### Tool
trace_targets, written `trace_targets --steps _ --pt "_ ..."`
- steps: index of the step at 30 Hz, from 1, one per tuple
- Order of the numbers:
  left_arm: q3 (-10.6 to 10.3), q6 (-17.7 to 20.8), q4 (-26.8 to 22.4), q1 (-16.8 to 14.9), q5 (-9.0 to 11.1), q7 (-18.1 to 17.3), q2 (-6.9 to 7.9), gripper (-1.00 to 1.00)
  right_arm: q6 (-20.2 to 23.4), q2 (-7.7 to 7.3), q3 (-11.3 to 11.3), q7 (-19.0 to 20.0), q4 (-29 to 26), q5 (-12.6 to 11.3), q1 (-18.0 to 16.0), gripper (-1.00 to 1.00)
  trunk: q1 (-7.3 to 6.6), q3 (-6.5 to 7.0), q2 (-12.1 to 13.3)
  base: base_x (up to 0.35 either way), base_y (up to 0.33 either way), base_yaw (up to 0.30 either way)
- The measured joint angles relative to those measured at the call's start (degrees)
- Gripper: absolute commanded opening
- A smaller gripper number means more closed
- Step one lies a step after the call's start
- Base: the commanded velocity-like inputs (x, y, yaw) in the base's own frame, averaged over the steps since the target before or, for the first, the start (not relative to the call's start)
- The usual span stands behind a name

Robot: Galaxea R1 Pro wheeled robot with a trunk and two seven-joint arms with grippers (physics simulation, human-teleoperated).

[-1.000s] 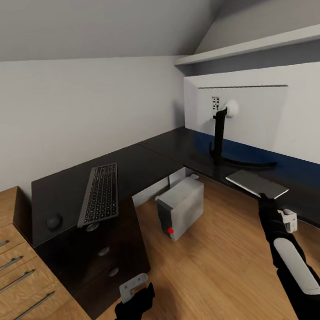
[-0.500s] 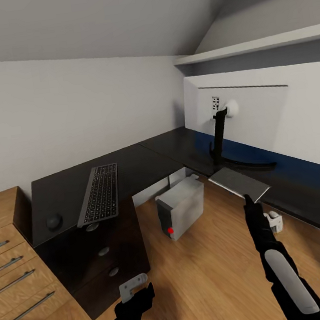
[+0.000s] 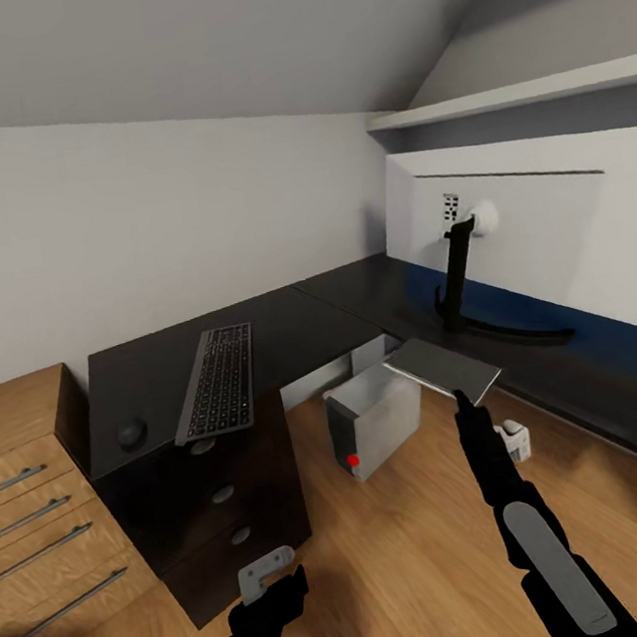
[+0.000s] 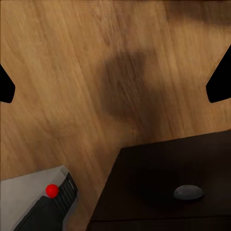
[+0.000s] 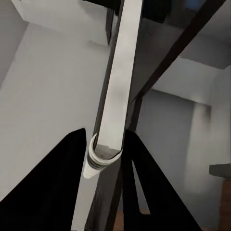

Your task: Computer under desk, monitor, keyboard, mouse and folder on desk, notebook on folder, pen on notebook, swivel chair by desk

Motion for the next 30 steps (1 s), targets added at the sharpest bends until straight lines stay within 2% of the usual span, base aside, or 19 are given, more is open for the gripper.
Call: trace_targets --steps 6,14,20,21,23,24,25,30 --pt "-0.28 -0.03 5.87 -0.01 -2.59 -0.14 -0.02 1.00 0.07 -0.14 0.24 -0.88 -1.40 0.00 0.02 -1.00 0.00 0.35 0.00 0.000 0.000 0.208" --pt "-2.33 -0.65 18.75 0.00 -6.00 -0.38 -0.04 1.00 0.13 -0.12 0.44 -1.25 -2.04 0.03 -0.01 -1.00 0.00 0.78 0.00 0.000 0.000 0.217" --pt "-2.86 -6.92 24.67 0.01 -7.10 -0.41 -0.10 1.00 -0.08 -0.05 0.65 -1.32 -2.69 0.16 -0.02 -1.00 0.00 0.85 0.00 0.000 0.000 0.235" --pt "-2.94 -9.62 26.56 0.01 -7.23 -0.40 -0.09 1.00 -0.05 -0.08 1.16 -1.65 -2.82 0.20 -0.01 -1.00 0.00 0.86 0.00 0.000 0.000 0.125" --pt "-2.99 -12.06 27.80 -0.01 -7.32 -0.45 -0.03 1.00 -0.01 -0.20 2.19 -2.64 -3.04 0.32 0.02 -1.00 0.00 0.86 0.00 0.000 0.000 0.082" --pt "-2.97 -13.28 28.26 0.00 -7.34 -0.46 0.04 1.00 0.08 -0.33 3.12 -3.73 -3.26 0.34 0.02 -1.00 0.00 0.86 0.00 0.000 0.000 0.026" --pt "-2.96 -14.78 28.75 -0.02 -7.36 -0.48 0.37 1.00 0.21 -0.49 5.11 -5.74 -3.50 0.33 0.02 -1.00 0.00 0.86 0.00 0.000 0.000 0.017" --pt "-3.01 -15.69 29.02 -0.02 -7.36 -0.49 0.93 1.00 0.28 -0.54 7.35 -6.75 -3.63 0.71 0.02 -1.00 0.00 0.86 0.00 0.000 0.000 0.009"
